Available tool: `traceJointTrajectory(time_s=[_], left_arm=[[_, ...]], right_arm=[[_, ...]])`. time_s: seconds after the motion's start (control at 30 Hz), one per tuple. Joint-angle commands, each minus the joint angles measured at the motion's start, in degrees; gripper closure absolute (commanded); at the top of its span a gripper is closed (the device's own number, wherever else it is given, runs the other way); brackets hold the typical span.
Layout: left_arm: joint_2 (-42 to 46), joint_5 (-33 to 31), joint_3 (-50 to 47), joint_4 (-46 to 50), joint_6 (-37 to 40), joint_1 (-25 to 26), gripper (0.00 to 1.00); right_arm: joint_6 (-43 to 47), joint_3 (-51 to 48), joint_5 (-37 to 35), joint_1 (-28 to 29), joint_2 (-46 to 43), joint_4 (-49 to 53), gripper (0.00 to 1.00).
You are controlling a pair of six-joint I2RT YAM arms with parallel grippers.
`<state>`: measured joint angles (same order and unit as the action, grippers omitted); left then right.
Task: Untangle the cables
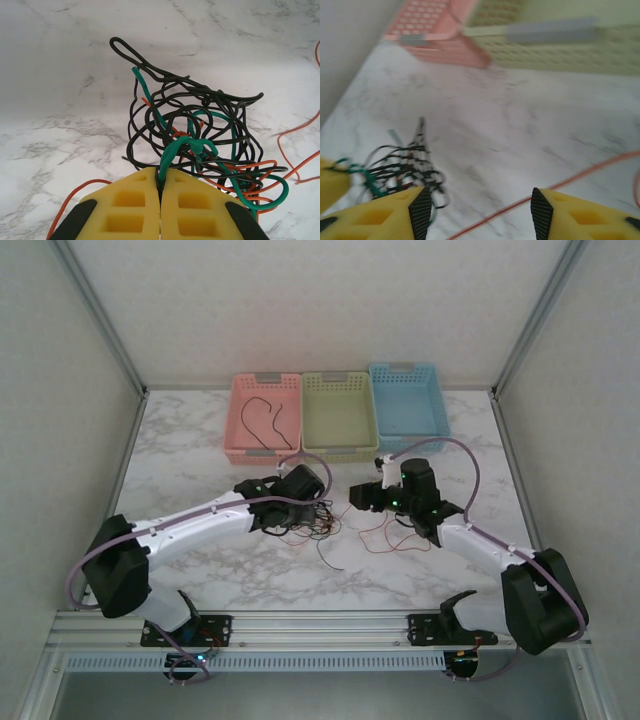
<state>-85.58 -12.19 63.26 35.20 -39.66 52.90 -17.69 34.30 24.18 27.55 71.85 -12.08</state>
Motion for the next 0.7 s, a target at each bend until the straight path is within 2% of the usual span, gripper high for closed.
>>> traceJointTrajectory(time_s=[0.0, 0.3, 0.53, 0.67], left_arm=[[2.56, -2.01, -1.45, 1.1, -0.24, -0.95, 1.0], [4.59, -1.7, -2.27, 0.3, -0.16, -1.16, 1.0], [6.25, -2.1, -1.9, 1.2, 0.44, -1.23, 1.0], [7.67, -2.57, -2.18, 1.56, 0.64, -1.4, 1.0]], right_arm=[[2.79, 1.03, 5.19, 3.26, -1.18, -0.85, 0.42], [4.31, 4.62, 7.72, 10.7, 6.81, 1.62, 0.41], [4.16, 7.08, 8.27, 11.39, 12.92, 1.41, 0.42], [4.07, 8.37, 9.76, 11.39, 14.82, 2.34, 0.48]])
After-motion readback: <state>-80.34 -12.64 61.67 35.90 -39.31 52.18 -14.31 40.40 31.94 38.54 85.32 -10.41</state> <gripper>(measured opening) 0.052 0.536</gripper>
